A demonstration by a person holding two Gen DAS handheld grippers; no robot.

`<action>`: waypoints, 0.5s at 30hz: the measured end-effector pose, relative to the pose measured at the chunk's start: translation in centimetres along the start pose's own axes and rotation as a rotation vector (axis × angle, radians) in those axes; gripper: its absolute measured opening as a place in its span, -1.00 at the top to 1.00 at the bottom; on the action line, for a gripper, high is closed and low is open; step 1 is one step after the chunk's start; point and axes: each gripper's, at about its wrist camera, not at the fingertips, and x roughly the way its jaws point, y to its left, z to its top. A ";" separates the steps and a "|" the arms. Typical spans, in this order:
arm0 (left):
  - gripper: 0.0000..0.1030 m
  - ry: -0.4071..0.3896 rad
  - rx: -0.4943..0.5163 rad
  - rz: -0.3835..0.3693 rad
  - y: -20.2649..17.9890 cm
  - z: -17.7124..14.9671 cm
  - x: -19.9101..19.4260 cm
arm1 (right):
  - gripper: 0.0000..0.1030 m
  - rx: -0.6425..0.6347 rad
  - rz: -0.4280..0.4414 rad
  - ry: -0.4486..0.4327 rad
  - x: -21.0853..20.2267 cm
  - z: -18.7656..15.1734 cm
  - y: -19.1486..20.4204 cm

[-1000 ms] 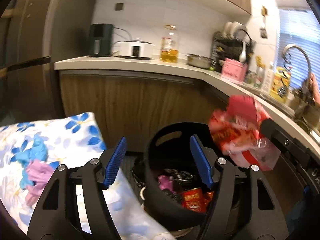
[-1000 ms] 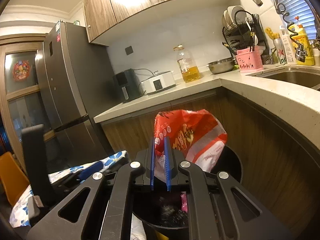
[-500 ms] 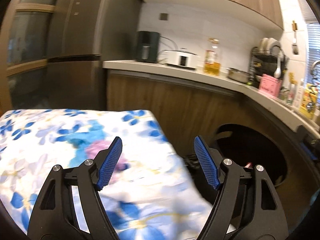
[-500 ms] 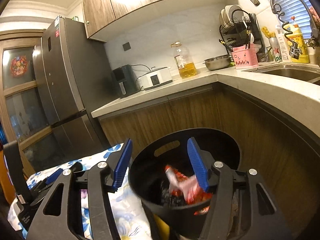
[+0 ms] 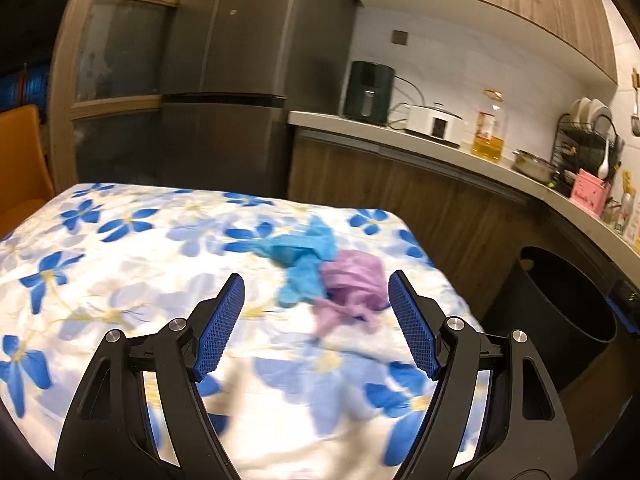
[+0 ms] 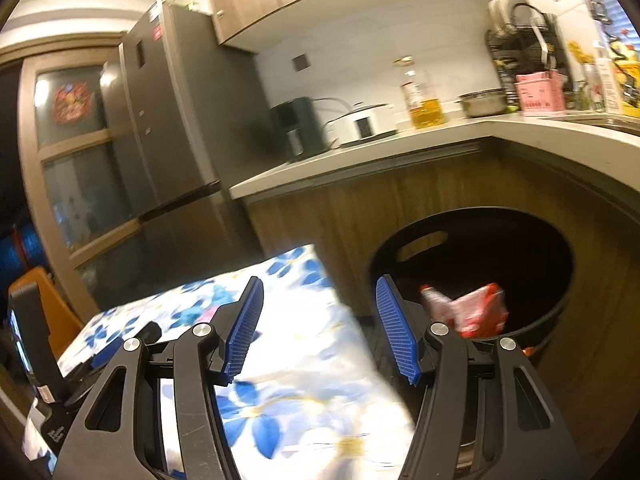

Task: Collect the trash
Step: 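Move both tools back over the blue and pink gloves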

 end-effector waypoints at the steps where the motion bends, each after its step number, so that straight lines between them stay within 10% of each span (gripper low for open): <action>1: -0.41 -0.002 -0.003 0.014 0.7 0.1 -0.1 | -0.14 -0.008 0.010 0.008 0.4 -0.1 0.6; 15: -0.41 -0.045 -0.066 0.093 7.9 1.6 -1.0 | -0.14 -0.105 0.054 0.119 9.6 -2.9 9.1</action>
